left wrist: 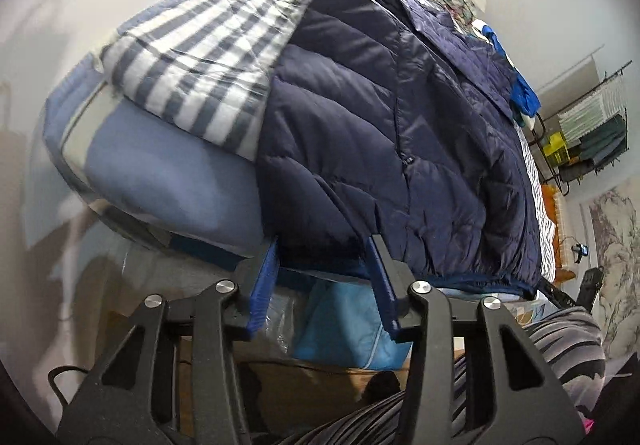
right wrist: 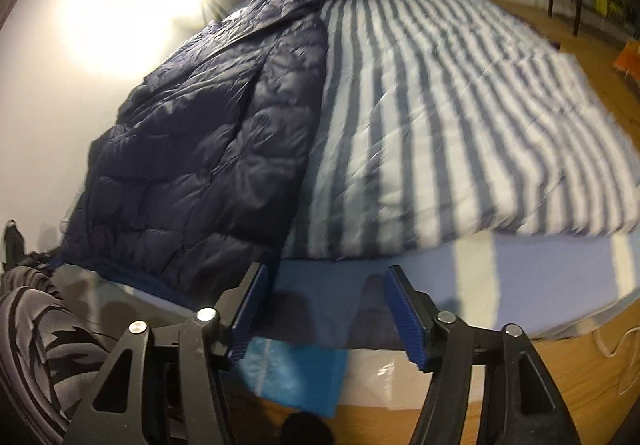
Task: Fold large clothes
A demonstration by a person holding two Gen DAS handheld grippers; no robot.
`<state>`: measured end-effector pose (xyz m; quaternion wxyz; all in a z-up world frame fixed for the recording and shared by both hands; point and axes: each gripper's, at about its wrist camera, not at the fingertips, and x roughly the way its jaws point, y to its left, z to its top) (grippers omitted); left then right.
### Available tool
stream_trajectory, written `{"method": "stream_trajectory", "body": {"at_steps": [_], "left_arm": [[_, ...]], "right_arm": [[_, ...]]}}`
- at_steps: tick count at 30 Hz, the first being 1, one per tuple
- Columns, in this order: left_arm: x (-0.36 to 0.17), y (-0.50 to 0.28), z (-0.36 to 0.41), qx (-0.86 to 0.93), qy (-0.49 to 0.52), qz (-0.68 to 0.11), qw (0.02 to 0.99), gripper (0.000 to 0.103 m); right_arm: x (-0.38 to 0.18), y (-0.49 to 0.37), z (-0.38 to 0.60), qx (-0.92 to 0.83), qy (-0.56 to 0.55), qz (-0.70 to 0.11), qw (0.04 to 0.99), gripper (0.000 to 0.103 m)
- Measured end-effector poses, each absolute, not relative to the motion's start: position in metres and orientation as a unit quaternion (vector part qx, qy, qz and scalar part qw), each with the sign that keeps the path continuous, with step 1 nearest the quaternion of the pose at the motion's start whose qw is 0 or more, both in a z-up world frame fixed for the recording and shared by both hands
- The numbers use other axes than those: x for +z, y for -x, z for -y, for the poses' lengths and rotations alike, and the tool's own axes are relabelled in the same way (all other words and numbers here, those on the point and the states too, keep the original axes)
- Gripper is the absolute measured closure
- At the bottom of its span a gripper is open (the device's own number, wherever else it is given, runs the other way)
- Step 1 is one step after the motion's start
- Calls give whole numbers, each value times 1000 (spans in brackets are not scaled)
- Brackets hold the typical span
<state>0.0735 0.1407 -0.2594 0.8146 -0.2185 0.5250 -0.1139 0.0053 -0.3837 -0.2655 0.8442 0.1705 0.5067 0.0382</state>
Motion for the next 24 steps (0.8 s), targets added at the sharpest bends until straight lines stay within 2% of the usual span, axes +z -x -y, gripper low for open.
{"method": "stream_trajectory", "body": {"at_steps": [2,4,5,6,7,9,11,12,13,19,24], "left_arm": [[-261,-73,-136,-119,213,-528,814,74],[-263,-73,-134,-120,213,-533,810,92],[-264,-74,-134,-121,217,-534,808,93],[-264,-75,-134,-122,220,-534,807,96],[-263,-74,-134,-122,224,-531,808,97],[-258,-73,-135,-123,230,-523,812,98],[-251,-71,-137,-125,235,-513,816,99],[-247,-70,-139,-126,238,-508,818,99],[-242,-69,-141,-127,242,-502,820,100],[-196,-65,-157,-136,264,-455,840,100],[-148,-74,-150,-146,249,-414,863,100]], "right_arm": [[-268,-4,379,56,-184,-505,841,44],[-268,-4,374,63,-184,-503,842,45],[-268,-4,371,68,-183,-504,841,46],[-269,-5,369,73,-186,-506,839,53],[-270,-5,367,84,-193,-510,834,64],[-271,-6,360,103,-198,-514,828,70],[-270,-8,351,107,-184,-518,828,83],[-269,-7,348,106,-181,-519,829,93],[-266,-7,347,106,-184,-515,831,98],[-221,-7,359,111,-220,-456,855,102],[-167,-20,359,108,-202,-405,885,102]]}}
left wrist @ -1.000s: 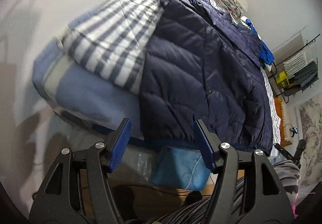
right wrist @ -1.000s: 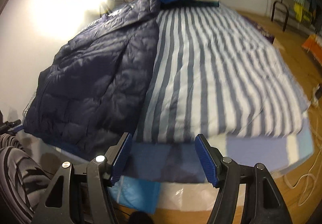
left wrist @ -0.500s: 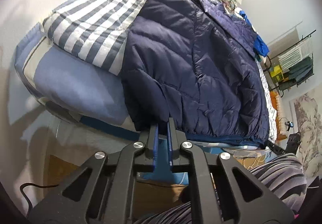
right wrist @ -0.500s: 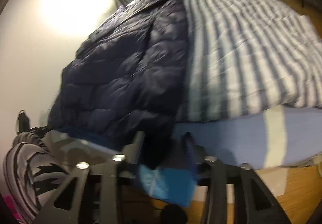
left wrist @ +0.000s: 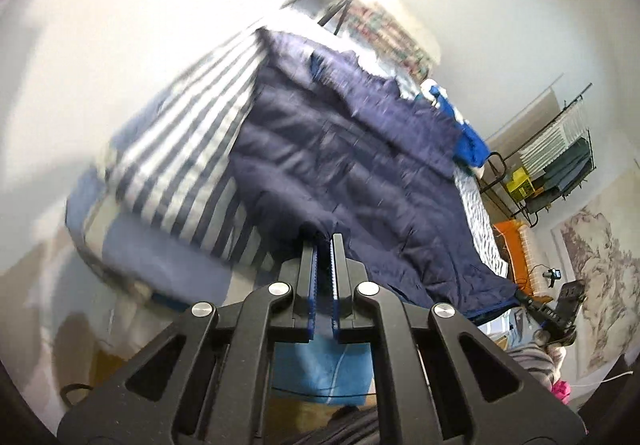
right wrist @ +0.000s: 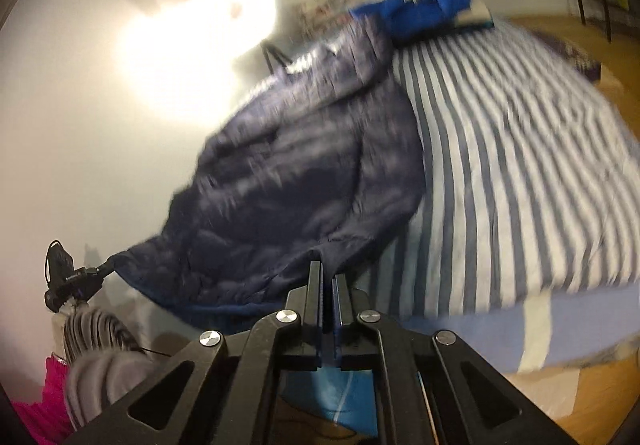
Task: Fold large clothes
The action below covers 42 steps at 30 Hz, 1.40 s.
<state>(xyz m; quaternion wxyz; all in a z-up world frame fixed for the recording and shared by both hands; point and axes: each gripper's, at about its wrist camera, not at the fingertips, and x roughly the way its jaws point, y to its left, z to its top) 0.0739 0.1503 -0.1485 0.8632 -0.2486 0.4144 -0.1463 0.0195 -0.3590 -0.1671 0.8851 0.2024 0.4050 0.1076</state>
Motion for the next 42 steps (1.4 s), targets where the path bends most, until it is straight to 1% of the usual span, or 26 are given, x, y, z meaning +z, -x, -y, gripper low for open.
{"method": "stream_trajectory", "body": {"at_steps": [7,9,12,19,24,31,35,39,41,42], "left_arm": [[-90,-94,-142,-154,225,-370,888,100],[-80,-98,-139,-155,220,-366,891,100],[-80,-100,-136,-155,210,-367,893,100],[-116,-121,-132,-147,203,-400,882,100],[-141,-155,-131,-146,219,-424,867,100],[-162,-205,-114,-131,174,-448,867,100],[-190,-242,-108,-107,147,-476,861,100],[-217,-264,-104,-108,141,-502,846,100],[-224,-271,-107,-110,150,-518,835,97],[-222,-270,-111,-118,161,-515,834,96]], "right_arm": [[-108,-42,361,99,-200,-343,912,103],[-101,-45,360,96,-200,-338,915,103],[-103,-43,356,94,-192,-343,915,103],[-136,-46,362,68,-189,-381,903,103],[-156,-59,366,50,-188,-403,894,103],[-167,-116,362,27,-181,-425,887,103],[-182,-157,356,-3,-157,-452,878,103],[-202,-183,352,-17,-151,-477,866,103],[-211,-189,348,0,-146,-489,860,101],[-214,-190,347,10,-145,-493,858,96]]}}
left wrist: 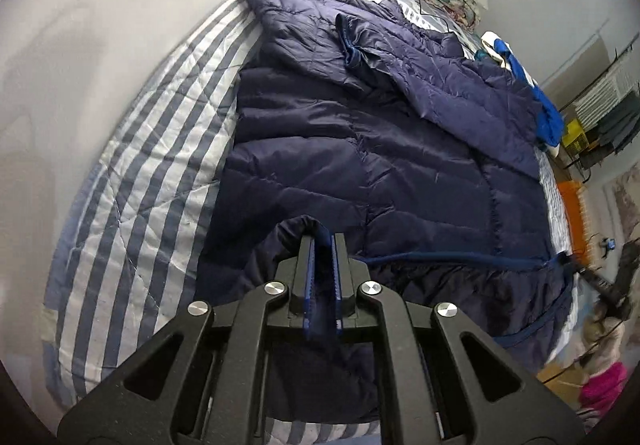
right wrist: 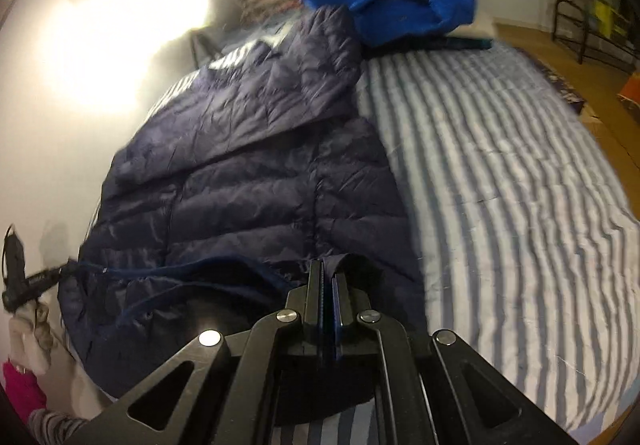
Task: Fold large clothes
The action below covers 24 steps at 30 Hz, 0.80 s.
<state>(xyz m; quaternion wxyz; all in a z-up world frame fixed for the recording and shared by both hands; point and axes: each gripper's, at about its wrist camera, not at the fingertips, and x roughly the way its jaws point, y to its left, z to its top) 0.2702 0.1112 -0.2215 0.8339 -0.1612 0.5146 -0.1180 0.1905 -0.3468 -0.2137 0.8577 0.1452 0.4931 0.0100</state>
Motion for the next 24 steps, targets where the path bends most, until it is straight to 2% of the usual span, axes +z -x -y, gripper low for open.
{"method": "stream_trajectory", "body": {"at_steps": [2,3,4,6,10,18,20,22,24], "left_arm": [[-211,-266,-119,-132,172,-504,836,86],[-204,-262,-125,-132,170,-497,840,73],[-196,-257,-132,-130,168,-487,847,62],[-181,-247,-146,-128,164,-468,859,56],[-171,-233,-165,-125,143,-456,870,56],[-195,-235,-148,-174,134,-479,850,56],[-197,-235,-139,-191,134,-479,846,56],[-199,-235,-128,-204,112,-483,844,56],[-204,-235,-120,-209,90,-489,842,56]], "right_arm": [[-217,-193,348,28,-139,-498,855,78],[-217,-192,351,37,-141,-496,856,64],[-217,-190,353,43,-144,-492,857,62],[-215,-185,363,62,-161,-478,861,61],[-211,-168,379,73,-171,-453,872,59],[-211,-151,385,70,-131,-449,881,56],[-206,-143,384,85,-114,-442,886,49],[-203,-140,380,100,-84,-435,891,35],[-201,-142,375,111,-60,-428,895,29]]}}
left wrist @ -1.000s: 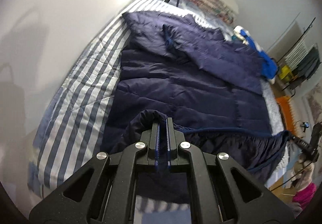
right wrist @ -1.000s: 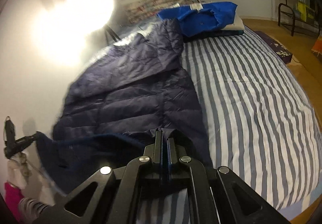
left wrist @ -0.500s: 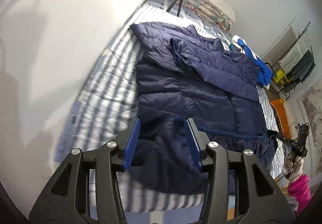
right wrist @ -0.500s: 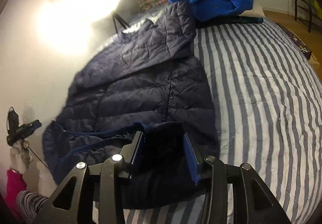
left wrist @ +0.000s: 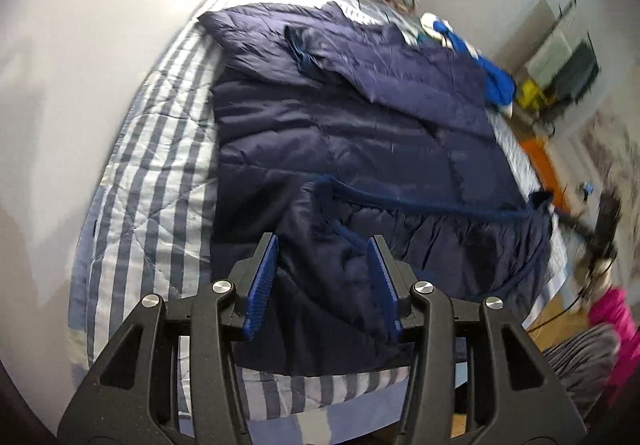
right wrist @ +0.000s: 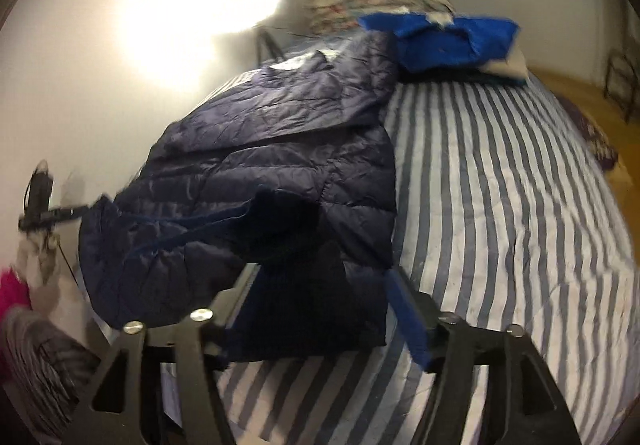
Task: Fold large clothes
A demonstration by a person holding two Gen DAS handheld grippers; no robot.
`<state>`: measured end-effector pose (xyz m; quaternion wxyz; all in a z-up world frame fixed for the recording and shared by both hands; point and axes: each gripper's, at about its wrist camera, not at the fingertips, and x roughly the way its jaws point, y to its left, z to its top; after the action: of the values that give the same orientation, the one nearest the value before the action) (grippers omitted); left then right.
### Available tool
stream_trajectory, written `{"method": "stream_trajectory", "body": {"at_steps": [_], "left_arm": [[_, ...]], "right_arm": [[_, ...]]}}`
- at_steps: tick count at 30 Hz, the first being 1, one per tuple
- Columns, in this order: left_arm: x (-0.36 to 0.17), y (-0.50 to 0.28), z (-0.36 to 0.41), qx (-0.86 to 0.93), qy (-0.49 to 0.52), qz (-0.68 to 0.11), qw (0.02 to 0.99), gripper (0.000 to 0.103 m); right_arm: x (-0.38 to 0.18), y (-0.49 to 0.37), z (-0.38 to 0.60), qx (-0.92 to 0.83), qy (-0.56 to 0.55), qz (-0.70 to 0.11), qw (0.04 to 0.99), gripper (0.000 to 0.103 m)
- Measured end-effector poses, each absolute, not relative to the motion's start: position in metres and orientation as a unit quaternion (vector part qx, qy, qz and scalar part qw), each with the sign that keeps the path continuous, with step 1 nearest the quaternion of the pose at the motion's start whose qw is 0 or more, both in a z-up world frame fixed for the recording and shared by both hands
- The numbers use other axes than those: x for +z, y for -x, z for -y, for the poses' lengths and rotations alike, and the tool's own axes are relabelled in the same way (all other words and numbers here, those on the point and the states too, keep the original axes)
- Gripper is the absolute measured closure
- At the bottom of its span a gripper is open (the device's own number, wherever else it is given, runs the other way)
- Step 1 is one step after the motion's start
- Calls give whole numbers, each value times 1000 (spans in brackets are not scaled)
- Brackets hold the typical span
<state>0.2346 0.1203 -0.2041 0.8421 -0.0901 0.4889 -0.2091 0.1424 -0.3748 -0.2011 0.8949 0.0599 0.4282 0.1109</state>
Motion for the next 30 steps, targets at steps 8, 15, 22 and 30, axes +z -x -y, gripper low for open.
{"method": "stream_trajectory", "body": {"at_steps": [8,15,22,30], "left_arm": [[-216,-235,-119,-203,87,-502,836,84],[-211,-223,-117,-198,65,-491,846,99],[-180,-230,-127,-152,95,-445,878,102],[-123,-289,-121,-115,94,-382,912,102]], "right_arm": [[-224,-180,356,163,-39,-450,877,32],[-238,-178,335,191,-11,-465,864,91],[-212,-175,337,146,8,-434,889,99],[-156,-222,349,85,13,-383,920,100]]}}
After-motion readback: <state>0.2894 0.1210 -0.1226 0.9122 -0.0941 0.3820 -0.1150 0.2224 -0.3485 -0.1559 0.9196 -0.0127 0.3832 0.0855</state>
